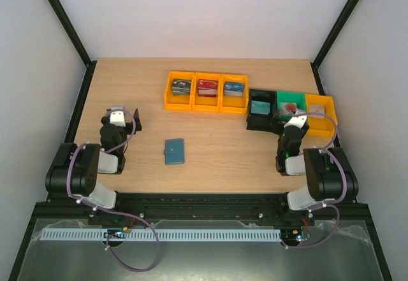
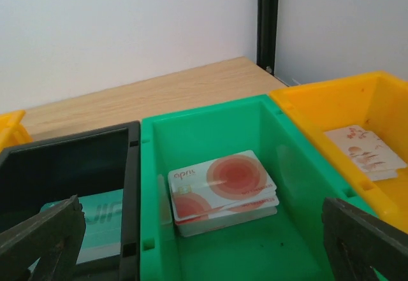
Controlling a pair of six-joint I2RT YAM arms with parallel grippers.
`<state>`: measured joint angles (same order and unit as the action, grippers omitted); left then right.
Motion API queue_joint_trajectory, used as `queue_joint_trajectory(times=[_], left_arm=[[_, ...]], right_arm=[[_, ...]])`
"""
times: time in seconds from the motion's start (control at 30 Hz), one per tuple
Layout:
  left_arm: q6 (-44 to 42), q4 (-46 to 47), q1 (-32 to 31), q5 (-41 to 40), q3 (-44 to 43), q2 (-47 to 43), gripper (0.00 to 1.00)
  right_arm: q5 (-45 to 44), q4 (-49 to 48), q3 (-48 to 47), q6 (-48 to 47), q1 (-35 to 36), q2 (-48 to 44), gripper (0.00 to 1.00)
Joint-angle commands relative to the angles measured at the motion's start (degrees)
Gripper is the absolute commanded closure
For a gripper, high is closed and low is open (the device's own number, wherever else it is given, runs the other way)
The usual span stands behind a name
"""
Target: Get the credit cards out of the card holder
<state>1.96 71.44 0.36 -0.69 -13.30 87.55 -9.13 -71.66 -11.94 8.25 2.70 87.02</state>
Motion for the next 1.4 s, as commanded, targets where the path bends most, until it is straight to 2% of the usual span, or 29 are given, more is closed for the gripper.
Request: queue_joint_trajectory(times=[0.0,0.1,0.27,0.3,0.37,0.47,0.5,0.57,0.63,0.73,0.8,0.9,0.97,1.1,1.23,1.37], left_arm=[[0.59,1.10,0.34,-0.26,-1.00,0.43,0.01],[0.59,1.06,0.34,-0.26,-0.99,0.43,0.01],[0.71,0.93,0.53,-0.19,-1.18,-0.16,0.01],[1.28,-1.53,1.08,0.04,-1.85,-2.13,0.01],[2.05,-14.68,2.86,3.03,-6.35,-9.32,0.01],[-4.41,-43.67,4.47,6.38,-20.47,-19.12,0.00],[-6.13,-49.01,4.66,7.27,-25.06,-21.13,0.01],[-9.47,-69.24,4.82,11.25,-33.28,-23.88,0.01],[-11.16,-83.69,4.87,15.78,-39.51,-25.33,0.00],[-14.47,-100.36,4.82,24.76,-43.69,-26.43,0.01],[-15.70,-106.47,4.74,31.87,-43.98,-26.07,0.01],[-13.24,-108.99,4.74,37.21,-42.61,-23.11,0.00],[-9.66,-108.22,4.82,38.69,-42.19,-19.02,0.01],[-3.90,-105.57,4.85,42.28,-41.24,-11.97,0.04],[3.26,-101.17,2.93,47.09,-38.81,-7.91,0.08],[9.11,-94.24,0.81,49.02,-31.71,-6.16,0.13]], right_arm=[[-5.01,14.88,-5.81,1.71,-0.22,-10.68,0.01],[-1.85,21.89,-8.92,8.02,-0.21,-19.78,0.01],[19.35,29.74,-15.31,17.45,-0.16,-27.92,0.02],[23.87,31.27,-16.94,20.21,-0.15,-28.30,0.01],[32.86,34.06,-20.06,25.54,0.21,-28.07,0.01],[38.14,40.97,-24.31,29.45,5.11,-27.05,0.01],[37.26,44.22,-25.63,28.65,8.48,-26.83,0.01],[32.96,50.08,-28.01,25.99,16.22,-25.81,0.00],[29.61,54.13,-30.10,25.78,24.87,-23.16,0.04],[26.47,61.17,-35.48,27.83,33.21,-14.64,0.09],[24.95,66.36,-40.05,29.28,37.72,-8.11,0.13],[25.93,71.13,-46.37,31.19,43.21,1.68,0.23],[27.20,71.66,-49.28,33.23,45.22,7.57,0.25],[30.21,72.34,-53.10,36.23,45.64,15.51,0.29],[30.48,77.09,-57.60,35.87,45.64,21.94,0.34],[34.94,78.05,-59.56,37.34,45.64,26.69,0.42]])
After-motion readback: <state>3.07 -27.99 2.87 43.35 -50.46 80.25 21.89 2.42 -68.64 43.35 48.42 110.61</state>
